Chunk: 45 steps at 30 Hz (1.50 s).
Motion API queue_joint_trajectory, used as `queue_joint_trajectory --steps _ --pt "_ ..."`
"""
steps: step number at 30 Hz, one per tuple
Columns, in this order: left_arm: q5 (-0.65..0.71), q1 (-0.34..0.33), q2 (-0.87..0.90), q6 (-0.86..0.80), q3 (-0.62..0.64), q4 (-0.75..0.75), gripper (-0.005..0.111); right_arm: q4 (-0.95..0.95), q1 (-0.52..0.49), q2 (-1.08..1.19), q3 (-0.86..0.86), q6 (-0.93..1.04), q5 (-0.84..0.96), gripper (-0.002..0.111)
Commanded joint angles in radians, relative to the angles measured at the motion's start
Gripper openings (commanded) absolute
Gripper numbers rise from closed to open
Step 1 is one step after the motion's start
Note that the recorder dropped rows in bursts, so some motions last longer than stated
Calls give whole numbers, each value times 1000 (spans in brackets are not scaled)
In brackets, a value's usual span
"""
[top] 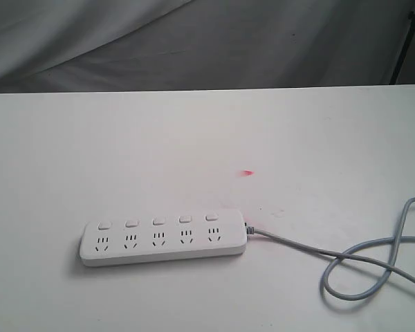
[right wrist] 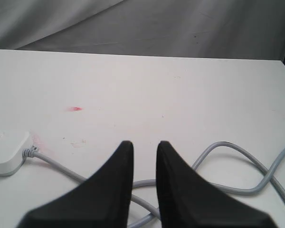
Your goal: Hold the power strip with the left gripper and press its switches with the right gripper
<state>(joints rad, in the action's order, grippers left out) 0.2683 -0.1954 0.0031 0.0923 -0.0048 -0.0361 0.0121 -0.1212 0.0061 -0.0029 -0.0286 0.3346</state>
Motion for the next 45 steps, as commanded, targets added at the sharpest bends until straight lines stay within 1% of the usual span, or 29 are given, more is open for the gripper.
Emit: queue_joint_trajectory --steps 1,12,17,40,45 --pt "-2 -4 3 3 5 6 1 11 2 -6 3 -2 -4 17" --pt "-2 -4 3 3 5 6 1 11 2 -6 3 -2 -4 17" --pt "-2 -4 3 3 5 -56 1 11 2 -6 3 -2 -4 17" --pt "-3 -4 9 0 5 -49 1 11 2 -6 3 -2 -4 17" --pt "-3 -4 70 0 -64 -49 1 11 2 -6 3 -2 -4 17"
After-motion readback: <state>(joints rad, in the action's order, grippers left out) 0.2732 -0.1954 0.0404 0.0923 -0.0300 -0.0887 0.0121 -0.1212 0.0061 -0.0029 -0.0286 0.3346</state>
